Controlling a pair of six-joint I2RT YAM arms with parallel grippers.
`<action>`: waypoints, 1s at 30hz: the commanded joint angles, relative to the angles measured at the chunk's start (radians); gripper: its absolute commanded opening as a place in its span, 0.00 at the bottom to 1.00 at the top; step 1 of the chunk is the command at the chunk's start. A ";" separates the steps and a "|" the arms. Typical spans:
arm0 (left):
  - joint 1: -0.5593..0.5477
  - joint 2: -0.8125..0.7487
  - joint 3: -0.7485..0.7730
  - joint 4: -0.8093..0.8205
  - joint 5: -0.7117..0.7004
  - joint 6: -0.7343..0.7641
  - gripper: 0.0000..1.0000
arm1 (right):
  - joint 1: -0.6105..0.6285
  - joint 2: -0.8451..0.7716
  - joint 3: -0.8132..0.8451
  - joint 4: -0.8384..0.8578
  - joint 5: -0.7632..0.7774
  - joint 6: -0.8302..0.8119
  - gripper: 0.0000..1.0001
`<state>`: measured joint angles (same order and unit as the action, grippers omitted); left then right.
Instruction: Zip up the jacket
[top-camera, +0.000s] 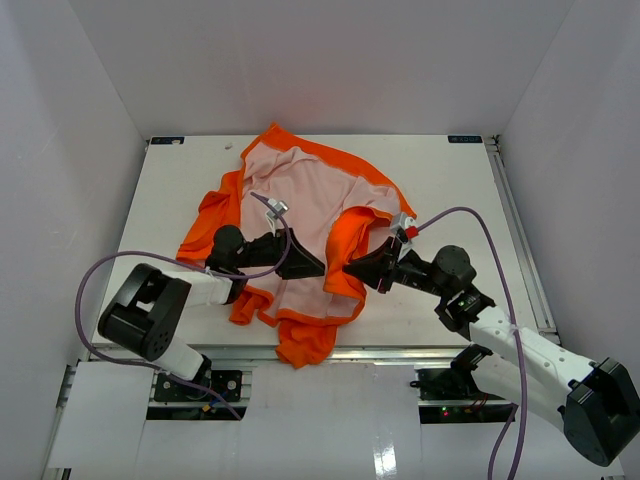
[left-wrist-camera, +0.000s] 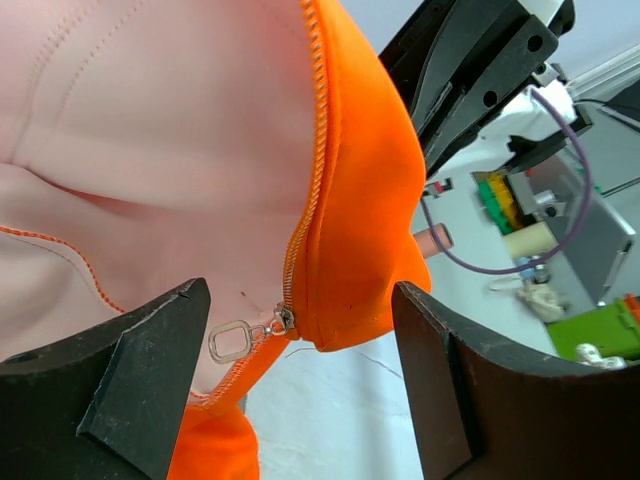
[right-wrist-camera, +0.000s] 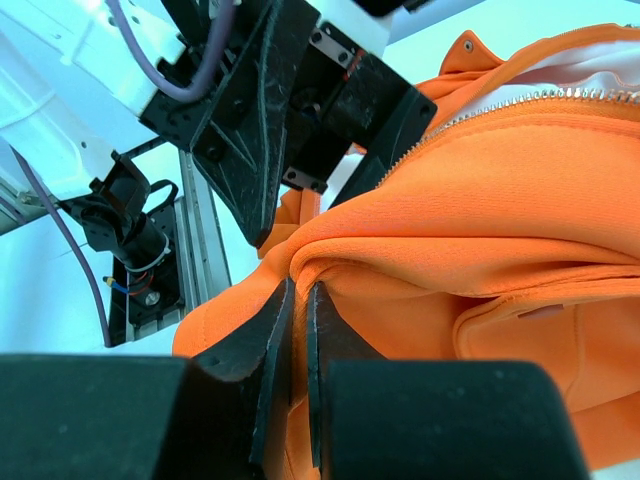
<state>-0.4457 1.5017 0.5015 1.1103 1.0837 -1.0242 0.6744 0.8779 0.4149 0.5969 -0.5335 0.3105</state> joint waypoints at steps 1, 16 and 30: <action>-0.015 0.051 -0.011 0.321 0.067 -0.178 0.84 | -0.001 0.003 0.015 0.107 -0.036 0.018 0.08; -0.060 0.216 0.071 0.699 0.067 -0.433 0.71 | -0.003 0.028 0.004 0.126 -0.068 0.022 0.08; -0.053 0.077 0.083 0.533 0.080 -0.285 0.84 | -0.007 0.060 0.002 0.190 -0.166 0.059 0.08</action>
<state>-0.5030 1.6374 0.5568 1.3184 1.1402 -1.3525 0.6679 0.9488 0.4096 0.6749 -0.6296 0.3414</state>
